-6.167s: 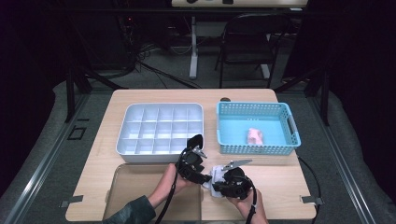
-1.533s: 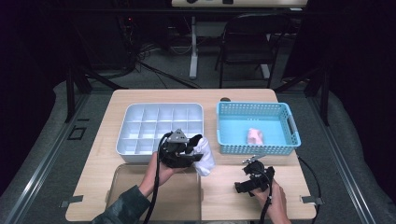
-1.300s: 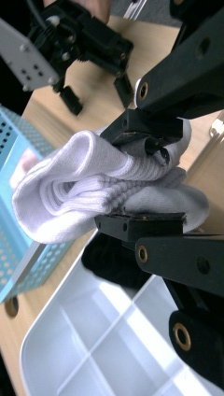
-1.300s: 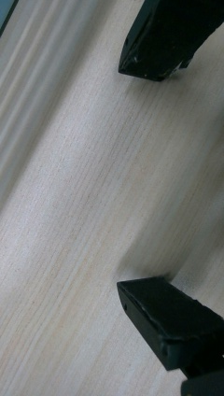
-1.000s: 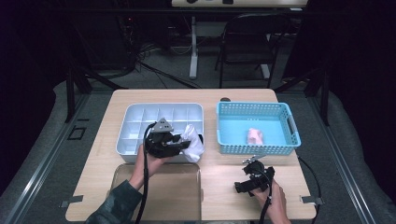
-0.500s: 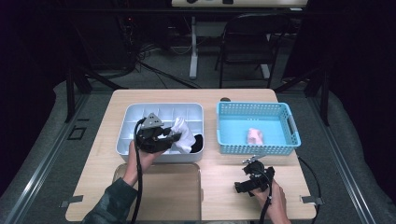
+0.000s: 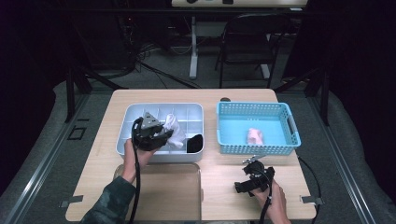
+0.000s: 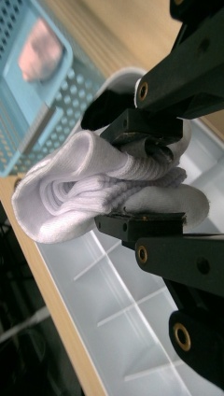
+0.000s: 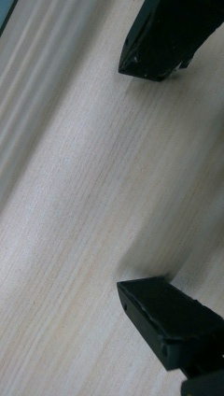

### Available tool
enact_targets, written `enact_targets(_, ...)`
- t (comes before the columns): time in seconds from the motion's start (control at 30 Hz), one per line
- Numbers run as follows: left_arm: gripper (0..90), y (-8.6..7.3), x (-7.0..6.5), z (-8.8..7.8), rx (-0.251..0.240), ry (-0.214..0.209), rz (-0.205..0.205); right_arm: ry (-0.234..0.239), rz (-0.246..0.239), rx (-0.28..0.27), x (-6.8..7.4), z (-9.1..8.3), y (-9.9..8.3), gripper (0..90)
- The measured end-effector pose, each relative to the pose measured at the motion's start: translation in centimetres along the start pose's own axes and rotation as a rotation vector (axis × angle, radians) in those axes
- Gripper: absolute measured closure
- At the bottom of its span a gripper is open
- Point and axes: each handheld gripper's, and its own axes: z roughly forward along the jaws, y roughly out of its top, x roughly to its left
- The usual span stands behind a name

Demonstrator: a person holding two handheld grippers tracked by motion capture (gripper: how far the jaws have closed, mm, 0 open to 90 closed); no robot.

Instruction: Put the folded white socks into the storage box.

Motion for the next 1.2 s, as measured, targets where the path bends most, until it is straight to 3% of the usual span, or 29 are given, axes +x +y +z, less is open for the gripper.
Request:
enact_targets(0.07,62.7,-0.2,-0.3,0.5,0.012,0.033,0.030,0.000,-0.001,0.000,0.0,0.0,0.0,0.0)
enact_targets(0.3,62.7,-0.8,-1.2,2.1,0.060,0.068,0.083,0.002,-0.019,0.021,-0.1,-0.1,0.1,0.0)
enact_targets(0.53,62.7,-1.5,-1.7,3.4,0.092,0.071,0.109,0.003,-0.020,0.021,-0.1,-0.2,0.1,0.0)
enact_targets(0.7,62.7,-1.6,-2.2,3.8,0.107,0.073,0.127,0.003,-0.021,0.021,-0.1,-0.2,0.0,0.0)
enact_targets(0.77,62.7,-1.6,-2.4,3.8,0.112,0.089,0.143,0.003,-0.021,0.021,-0.1,-0.2,0.0,0.0)
enact_targets(0.93,62.8,-1.5,-2.6,3.7,0.124,0.124,0.141,0.002,-0.018,0.019,-0.1,-0.1,0.0,0.0)
enact_targets(1.07,62.8,-1.4,-3.0,3.7,0.134,0.159,0.171,0.003,-0.021,0.022,-0.1,-0.2,0.0,0.0)
enact_targets(1.2,62.7,-1.4,-3.1,3.7,0.131,0.169,0.185,0.003,-0.020,0.020,-0.1,-0.2,0.0,0.0)
